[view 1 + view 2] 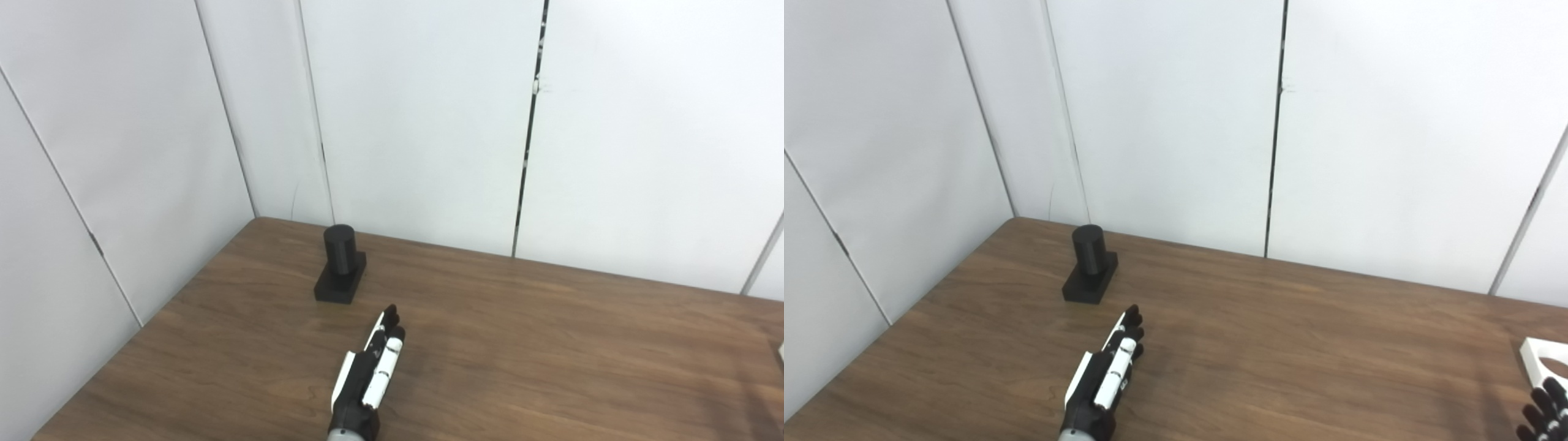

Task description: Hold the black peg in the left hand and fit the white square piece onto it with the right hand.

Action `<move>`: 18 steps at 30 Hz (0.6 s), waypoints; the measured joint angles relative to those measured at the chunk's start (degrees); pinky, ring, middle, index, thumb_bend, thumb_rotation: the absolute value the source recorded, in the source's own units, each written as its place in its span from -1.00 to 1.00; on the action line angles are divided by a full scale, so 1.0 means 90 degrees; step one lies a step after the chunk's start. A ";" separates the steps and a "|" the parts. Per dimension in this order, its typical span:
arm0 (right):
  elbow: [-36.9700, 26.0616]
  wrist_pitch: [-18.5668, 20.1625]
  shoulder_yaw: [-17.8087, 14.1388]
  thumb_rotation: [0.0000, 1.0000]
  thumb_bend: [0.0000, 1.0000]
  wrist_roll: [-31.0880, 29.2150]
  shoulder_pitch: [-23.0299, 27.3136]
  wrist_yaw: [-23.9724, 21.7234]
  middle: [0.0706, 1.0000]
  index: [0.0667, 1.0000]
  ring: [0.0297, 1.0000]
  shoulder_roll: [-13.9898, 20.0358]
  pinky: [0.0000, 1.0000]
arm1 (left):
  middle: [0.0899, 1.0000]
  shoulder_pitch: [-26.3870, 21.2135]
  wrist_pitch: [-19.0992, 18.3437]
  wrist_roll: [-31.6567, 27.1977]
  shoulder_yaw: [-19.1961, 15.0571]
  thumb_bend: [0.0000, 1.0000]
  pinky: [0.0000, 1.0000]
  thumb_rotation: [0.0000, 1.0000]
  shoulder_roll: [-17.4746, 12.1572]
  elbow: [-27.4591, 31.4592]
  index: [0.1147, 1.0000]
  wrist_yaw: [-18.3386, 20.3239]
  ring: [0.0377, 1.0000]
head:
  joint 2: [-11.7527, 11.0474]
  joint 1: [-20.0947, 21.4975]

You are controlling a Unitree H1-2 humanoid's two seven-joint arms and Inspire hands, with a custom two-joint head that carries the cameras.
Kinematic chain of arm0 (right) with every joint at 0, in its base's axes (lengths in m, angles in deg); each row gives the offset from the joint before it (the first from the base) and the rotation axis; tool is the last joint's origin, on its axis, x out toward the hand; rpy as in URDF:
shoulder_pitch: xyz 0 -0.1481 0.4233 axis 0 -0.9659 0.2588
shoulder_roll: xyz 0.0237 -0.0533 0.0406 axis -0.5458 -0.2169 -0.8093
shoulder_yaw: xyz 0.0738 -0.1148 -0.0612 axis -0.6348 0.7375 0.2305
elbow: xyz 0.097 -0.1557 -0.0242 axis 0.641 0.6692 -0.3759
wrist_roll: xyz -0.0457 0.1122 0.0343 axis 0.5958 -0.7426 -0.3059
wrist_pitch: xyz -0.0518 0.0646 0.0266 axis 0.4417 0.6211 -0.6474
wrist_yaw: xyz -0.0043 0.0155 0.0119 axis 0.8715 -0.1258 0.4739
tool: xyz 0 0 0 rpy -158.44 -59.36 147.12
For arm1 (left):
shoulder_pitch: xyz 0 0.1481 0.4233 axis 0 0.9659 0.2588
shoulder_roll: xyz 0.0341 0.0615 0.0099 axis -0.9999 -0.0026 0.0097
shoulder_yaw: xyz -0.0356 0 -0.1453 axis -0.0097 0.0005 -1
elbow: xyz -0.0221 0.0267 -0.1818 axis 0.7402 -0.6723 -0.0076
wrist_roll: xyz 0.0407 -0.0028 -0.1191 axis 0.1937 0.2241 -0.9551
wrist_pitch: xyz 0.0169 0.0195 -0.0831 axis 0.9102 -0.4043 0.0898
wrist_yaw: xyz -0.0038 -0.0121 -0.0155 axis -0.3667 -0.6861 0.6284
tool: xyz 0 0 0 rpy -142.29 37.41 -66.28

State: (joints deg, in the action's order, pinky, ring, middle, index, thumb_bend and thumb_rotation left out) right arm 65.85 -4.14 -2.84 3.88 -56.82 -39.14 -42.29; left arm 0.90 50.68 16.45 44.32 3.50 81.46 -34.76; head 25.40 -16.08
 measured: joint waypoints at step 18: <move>0.0023 0.0028 0.0063 1.00 0.18 0.0074 -0.0071 0.0003 1.00 1.00 1.00 -0.0004 1.00 | 0.99 0.0024 -0.1379 0.3998 0.0620 0.21 0.93 -0.13 -0.0379 0.0664 1.00 -0.0735 0.98 | 0.0117 0.0039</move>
State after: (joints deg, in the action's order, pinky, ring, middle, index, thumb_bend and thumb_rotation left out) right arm 66.05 -3.89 -2.27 4.55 -57.46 -39.12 -42.33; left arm 1.12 38.28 52.43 49.90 0.09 87.43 -41.37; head 26.45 -15.73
